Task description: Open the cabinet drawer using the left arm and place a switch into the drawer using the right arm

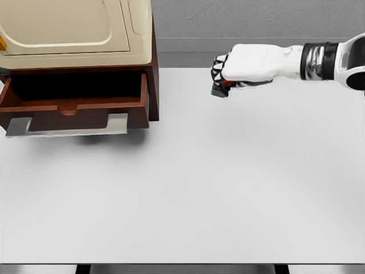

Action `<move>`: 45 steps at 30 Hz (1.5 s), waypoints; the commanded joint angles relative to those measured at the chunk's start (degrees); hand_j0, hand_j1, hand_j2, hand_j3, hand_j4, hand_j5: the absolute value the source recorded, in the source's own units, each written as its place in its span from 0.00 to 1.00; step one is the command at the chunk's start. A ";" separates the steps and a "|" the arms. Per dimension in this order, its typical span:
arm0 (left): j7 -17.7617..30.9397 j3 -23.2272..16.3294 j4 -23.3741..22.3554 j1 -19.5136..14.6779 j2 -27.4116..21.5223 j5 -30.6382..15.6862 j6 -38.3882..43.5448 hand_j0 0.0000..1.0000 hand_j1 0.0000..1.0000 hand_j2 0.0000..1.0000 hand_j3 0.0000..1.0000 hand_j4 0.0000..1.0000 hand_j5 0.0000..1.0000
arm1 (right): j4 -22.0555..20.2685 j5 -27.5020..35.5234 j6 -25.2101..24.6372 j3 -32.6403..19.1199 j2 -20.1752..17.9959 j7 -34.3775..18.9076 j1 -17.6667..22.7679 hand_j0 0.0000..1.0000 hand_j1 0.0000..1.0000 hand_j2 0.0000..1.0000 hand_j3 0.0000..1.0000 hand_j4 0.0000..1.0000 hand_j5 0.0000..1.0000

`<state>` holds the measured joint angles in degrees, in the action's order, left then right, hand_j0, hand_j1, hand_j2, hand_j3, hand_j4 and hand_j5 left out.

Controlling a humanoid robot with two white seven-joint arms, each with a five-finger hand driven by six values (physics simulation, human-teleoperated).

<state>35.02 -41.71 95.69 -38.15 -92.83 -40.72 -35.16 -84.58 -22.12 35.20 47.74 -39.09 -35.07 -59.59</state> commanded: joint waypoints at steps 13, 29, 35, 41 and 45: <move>-0.02 0.05 1.17 0.00 -0.07 -1.02 0.16 1.00 1.00 1.00 1.00 1.00 1.00 | -0.32 7.88 -0.20 9.56 7.54 0.07 -11.78 0.29 0.29 0.29 0.29 0.29 0.29; -0.02 0.05 1.69 0.00 0.10 -0.85 0.16 1.00 1.00 1.00 1.00 1.00 1.00 | 0.21 10.16 -0.20 14.66 16.85 0.07 -18.28 0.29 0.29 0.29 0.29 0.29 0.29; -0.02 0.05 2.04 0.00 0.19 -0.76 0.16 1.00 1.00 1.00 1.00 1.00 1.00 | 5.48 10.16 -0.20 14.92 20.19 0.07 -20.48 0.30 0.30 0.30 0.30 0.30 0.30; -0.02 0.05 2.13 0.00 0.19 -0.76 0.16 1.00 1.00 1.00 1.00 1.00 1.00 | 11.63 10.25 -0.20 16.15 24.32 0.07 -21.97 0.30 0.30 0.30 0.30 0.30 0.30; -0.02 0.05 2.13 0.00 0.28 -0.67 0.16 1.00 1.00 1.00 1.00 1.00 1.00 | 13.83 10.25 -0.20 16.86 26.17 0.07 -22.24 0.30 0.30 0.30 0.30 0.30 0.30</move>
<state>35.02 -41.67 97.79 -38.15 -92.55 -40.93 -35.17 -72.08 -12.11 35.17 64.31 -13.87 -35.03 -82.26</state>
